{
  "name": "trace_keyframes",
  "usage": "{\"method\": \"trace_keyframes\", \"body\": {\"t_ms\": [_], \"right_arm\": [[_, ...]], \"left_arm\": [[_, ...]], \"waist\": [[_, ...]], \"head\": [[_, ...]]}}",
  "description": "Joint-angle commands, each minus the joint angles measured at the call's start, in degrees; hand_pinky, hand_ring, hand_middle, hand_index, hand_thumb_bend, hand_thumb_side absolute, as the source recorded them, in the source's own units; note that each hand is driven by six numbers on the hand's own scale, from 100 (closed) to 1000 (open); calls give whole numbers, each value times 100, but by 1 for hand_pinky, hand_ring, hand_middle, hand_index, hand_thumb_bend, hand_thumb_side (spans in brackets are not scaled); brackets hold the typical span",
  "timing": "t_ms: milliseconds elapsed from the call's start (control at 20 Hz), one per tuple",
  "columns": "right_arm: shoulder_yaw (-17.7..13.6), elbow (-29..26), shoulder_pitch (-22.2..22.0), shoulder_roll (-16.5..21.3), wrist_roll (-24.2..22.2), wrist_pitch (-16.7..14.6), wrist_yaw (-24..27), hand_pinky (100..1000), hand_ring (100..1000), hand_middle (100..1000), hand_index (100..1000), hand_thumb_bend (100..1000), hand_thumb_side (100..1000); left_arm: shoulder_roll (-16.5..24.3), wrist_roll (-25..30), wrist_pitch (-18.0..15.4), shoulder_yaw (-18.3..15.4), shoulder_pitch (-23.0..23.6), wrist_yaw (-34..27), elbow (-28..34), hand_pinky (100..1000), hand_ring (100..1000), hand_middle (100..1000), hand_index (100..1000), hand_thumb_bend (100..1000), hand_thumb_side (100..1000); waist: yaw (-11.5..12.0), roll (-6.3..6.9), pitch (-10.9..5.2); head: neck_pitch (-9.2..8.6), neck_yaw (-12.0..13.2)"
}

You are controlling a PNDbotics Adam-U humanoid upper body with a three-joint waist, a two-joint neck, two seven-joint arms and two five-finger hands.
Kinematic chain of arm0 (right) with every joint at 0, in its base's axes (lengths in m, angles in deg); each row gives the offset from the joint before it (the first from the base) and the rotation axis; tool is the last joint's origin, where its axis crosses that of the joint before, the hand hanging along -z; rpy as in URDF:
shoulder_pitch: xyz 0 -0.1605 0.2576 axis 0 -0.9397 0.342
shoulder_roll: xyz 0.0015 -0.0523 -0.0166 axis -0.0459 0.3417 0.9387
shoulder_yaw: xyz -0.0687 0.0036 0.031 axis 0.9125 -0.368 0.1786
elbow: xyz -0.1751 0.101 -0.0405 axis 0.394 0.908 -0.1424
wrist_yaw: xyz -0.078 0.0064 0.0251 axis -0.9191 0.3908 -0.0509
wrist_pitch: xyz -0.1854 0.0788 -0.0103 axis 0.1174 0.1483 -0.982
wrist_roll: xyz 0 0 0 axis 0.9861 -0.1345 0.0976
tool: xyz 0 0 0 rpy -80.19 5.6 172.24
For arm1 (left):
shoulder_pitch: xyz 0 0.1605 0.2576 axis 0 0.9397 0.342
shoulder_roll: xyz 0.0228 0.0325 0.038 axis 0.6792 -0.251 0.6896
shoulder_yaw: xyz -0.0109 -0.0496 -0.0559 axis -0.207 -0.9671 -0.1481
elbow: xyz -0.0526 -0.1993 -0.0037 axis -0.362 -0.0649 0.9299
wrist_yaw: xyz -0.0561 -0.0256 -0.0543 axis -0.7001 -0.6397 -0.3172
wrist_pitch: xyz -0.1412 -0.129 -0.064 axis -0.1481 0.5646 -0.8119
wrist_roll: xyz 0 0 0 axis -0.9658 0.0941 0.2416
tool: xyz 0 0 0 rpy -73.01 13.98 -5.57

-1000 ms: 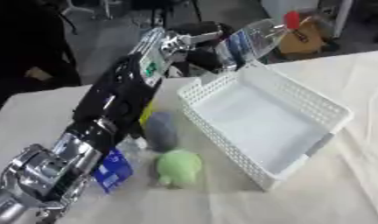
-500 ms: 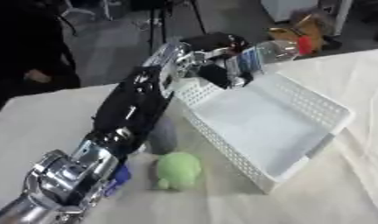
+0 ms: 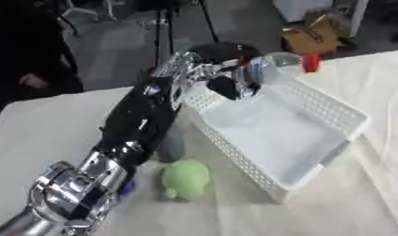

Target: Pick up objects on the table and place them in the box.

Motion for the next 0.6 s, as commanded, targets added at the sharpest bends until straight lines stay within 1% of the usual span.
{"method": "trace_keyframes", "body": {"t_ms": [50, 100, 200, 250, 300, 350, 400, 500, 600], "right_arm": [[-1, -95, 86, 51, -25, 5, 42, 805, 769, 651, 863, 100, 1000], [1, -95, 88, 51, -27, 4, 44, 806, 770, 652, 863, 100, 1000], [0, -95, 93, 58, -27, 3, 47, 806, 770, 652, 863, 100, 1000], [-1, -95, 92, 62, -27, 5, 49, 806, 770, 652, 863, 100, 1000], [-2, -95, 91, 65, -27, 5, 49, 806, 770, 652, 863, 100, 1000], [-3, -95, 89, 68, -27, 6, 49, 806, 770, 652, 863, 100, 1000], [-2, -95, 87, 71, -29, 7, 50, 805, 770, 651, 864, 100, 1000], [4, -95, 82, 76, -39, 10, 53, 805, 770, 651, 864, 100, 1000], [10, -95, 88, 75, -47, 10, 59, 806, 770, 651, 863, 100, 1000]], "left_arm": [[34, -141, -50, -84, -91, 182, 7, 905, 935, 943, 1000, 242, 845], [32, -180, -61, -88, -84, 210, -4, 914, 945, 959, 1000, 280, 882], [26, -284, -85, -118, -58, 212, -20, 943, 967, 984, 1000, 350, 912], [27, -312, -102, -130, -52, 201, -32, 943, 968, 984, 1000, 356, 913], [30, -329, -113, -136, -51, 195, -41, 945, 968, 983, 1000, 381, 919], [34, -342, -117, -136, -53, 203, -41, 945, 968, 983, 1000, 381, 919], [35, -355, -121, -137, -55, 212, -38, 946, 967, 977, 1000, 465, 928], [29, -383, -146, -138, -60, 211, -33, 946, 967, 977, 1000, 465, 928], [28, -411, -159, -129, -64, 228, -21, 945, 965, 971, 1000, 512, 939]], "waist": [[0, -48, -86], [-5, -49, -84], [-27, -54, -75], [-31, -55, -72], [-33, -56, -70], [-34, -56, -68], [-33, -56, -67], [-26, -59, -65], [-29, -59, -61]], "head": [[-38, 11], [-43, 9], [-52, -6], [-47, -12], [-43, -15], [-40, -17], [-33, -14], [-19, -8], [-24, -4]]}}
